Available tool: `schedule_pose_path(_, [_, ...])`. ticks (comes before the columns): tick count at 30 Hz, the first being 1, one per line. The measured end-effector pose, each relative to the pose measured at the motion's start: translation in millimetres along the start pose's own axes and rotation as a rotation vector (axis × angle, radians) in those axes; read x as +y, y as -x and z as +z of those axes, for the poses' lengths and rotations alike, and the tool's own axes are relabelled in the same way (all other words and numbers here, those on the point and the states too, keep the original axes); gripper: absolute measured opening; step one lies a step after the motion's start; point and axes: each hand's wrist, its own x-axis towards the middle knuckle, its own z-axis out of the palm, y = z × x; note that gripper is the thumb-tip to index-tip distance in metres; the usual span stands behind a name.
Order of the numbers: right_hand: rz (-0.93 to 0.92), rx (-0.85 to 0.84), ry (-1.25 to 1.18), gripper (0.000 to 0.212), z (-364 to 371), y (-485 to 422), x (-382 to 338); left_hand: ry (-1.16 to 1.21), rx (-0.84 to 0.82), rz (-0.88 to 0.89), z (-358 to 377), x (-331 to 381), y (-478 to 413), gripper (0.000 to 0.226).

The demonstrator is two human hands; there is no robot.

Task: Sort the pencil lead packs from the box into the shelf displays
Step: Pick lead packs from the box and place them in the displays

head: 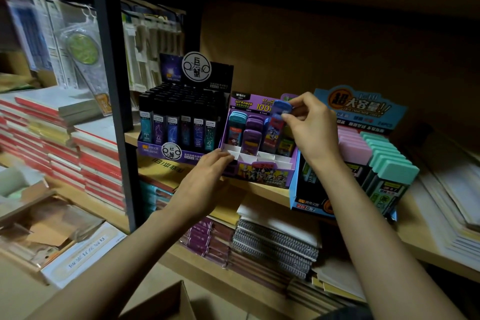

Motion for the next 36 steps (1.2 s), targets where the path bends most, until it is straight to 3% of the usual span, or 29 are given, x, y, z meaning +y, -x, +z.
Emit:
schedule_pose_path(13, [0.073,-0.121,0.076,0.018,-2,-15,8,0.013,-0.005,-0.015,-1,2,1,0.06])
schedule_pose_path(15, [0.056,-0.147,0.161,0.018,3,-13,8,0.01,-0.002,-0.021,-1,3,1,0.061])
schedule_pose_path(19, [-0.048,-0.164,0.574,0.033,18,-6,10,0.009,0.003,-0.018,-1,3,0,0.06])
schedule_pose_path(26, [-0.113,-0.192,0.676,0.043,21,-7,17,-0.006,-0.03,-0.004,-5,3,-3,0.059])
schedule_pose_path(31, [-0.12,-0.277,0.456,0.047,1,-9,5,-0.018,-0.075,0.018,-24,10,1,0.059])
schedule_pose_path(34, [-0.176,-0.214,0.182,0.032,-19,2,-16,0.017,-0.058,-0.026,-44,5,22,0.047])
schedule_pose_path(36, [-0.188,-0.267,-0.014,0.021,-25,22,-35,0.042,-0.093,-0.062,-54,-6,48,0.032])
